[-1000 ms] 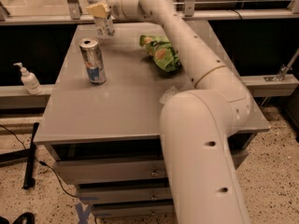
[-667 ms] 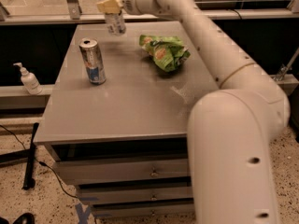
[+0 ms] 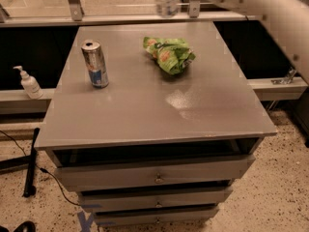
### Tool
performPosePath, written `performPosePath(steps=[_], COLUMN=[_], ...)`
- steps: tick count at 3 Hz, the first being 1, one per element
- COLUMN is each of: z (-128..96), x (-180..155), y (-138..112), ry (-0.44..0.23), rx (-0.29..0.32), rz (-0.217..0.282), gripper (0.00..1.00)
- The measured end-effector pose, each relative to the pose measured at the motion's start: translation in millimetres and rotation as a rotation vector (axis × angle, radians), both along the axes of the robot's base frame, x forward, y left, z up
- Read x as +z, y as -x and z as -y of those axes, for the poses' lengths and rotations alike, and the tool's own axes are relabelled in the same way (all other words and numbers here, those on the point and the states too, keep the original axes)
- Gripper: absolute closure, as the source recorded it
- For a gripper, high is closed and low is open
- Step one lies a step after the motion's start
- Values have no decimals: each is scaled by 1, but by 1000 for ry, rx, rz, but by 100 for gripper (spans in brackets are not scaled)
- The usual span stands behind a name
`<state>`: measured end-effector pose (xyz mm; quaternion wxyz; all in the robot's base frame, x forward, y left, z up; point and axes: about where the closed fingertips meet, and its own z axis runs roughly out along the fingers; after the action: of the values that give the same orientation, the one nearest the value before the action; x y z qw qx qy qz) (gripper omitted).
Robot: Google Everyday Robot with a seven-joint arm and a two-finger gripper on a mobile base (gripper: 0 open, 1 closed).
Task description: Move blue plastic bottle near green rice chip bag
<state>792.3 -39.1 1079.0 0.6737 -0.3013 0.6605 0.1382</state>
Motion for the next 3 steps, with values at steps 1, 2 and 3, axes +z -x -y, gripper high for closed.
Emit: performPosePath(steps=[1,2,3], z=[81,118,117], x=[27,-2,-60], y=[47,83,96], ry=[10,-5,-41], rx=[-181,-272,-270], rz=[43,-11,-107], gripper=[100,100,100])
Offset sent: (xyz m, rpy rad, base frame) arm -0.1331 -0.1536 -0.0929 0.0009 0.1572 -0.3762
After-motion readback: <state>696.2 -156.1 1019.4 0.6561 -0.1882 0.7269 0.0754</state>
